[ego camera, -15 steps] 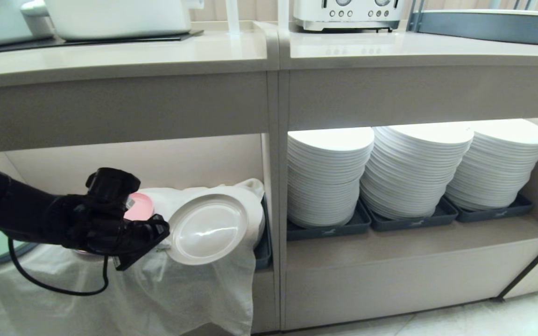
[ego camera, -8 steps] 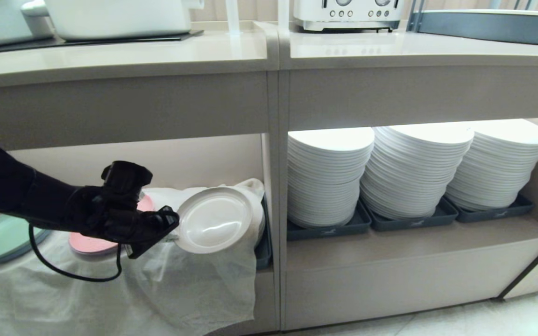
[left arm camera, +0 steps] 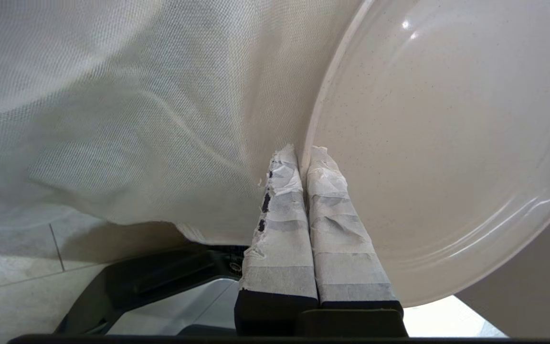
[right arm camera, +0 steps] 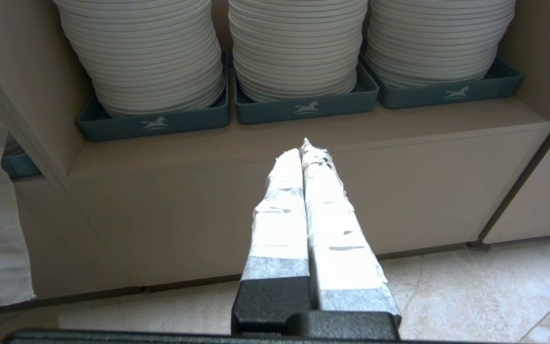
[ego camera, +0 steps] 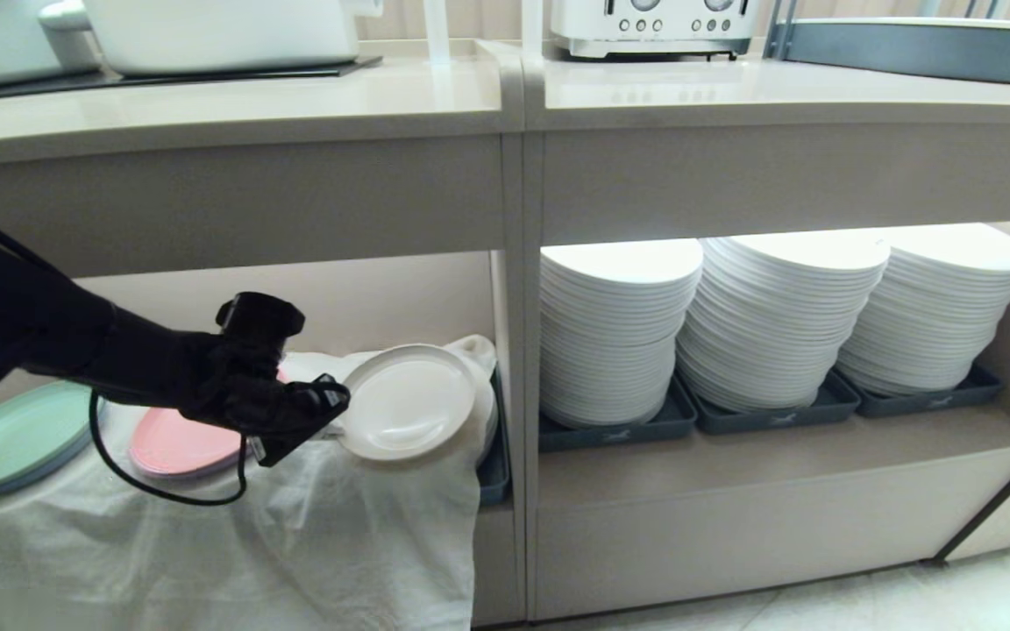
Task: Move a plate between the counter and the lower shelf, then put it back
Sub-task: Put the plate in the cupboard
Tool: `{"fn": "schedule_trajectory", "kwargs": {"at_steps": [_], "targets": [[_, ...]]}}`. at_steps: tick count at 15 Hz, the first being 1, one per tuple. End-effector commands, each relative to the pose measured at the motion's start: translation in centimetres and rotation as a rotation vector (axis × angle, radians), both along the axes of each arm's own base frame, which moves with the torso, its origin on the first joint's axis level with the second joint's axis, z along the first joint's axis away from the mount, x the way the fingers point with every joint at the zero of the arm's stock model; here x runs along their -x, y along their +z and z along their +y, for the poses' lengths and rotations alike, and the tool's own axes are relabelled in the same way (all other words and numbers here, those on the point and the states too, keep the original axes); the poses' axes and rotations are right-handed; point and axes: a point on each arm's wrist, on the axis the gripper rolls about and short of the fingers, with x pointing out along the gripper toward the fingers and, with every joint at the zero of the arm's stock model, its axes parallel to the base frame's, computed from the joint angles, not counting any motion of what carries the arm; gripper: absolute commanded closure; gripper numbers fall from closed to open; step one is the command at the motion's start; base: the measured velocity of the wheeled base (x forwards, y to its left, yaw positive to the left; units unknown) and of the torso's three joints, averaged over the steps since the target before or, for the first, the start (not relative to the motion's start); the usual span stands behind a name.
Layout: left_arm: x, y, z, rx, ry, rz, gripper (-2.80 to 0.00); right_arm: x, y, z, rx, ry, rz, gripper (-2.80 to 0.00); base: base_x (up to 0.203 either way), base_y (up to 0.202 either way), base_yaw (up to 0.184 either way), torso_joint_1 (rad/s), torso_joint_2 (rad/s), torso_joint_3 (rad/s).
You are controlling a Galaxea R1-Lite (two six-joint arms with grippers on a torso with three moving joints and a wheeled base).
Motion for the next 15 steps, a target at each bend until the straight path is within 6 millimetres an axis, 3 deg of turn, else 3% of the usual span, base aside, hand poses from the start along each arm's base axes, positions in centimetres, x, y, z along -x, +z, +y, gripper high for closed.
{"fn": "schedule_trajectory", "kwargs": {"at_steps": [1, 8, 15], "targets": [[-0.7, -0.3, -0.1, 0.002, 0.004, 0.008, 0.00, 0.0, 0.0, 0.0, 0.000, 0.000, 0.000, 0.00, 0.000, 0.000, 0.000, 0.000, 0.00, 0.000], [-1.7, -1.9, -0.2, -0.001, 0.002, 0.037, 0.00, 0.0, 0.0, 0.0, 0.000, 0.001, 0.000, 0.00, 0.000, 0.000, 0.000, 0.000, 0.00, 0.000], [-2.6, -2.2, -0.4, 0.004, 0.005, 0.030, 0.00, 0.0, 0.0, 0.0, 0.000, 0.000, 0.000, 0.00, 0.000, 0.000, 0.000, 0.000, 0.00, 0.000]]}}
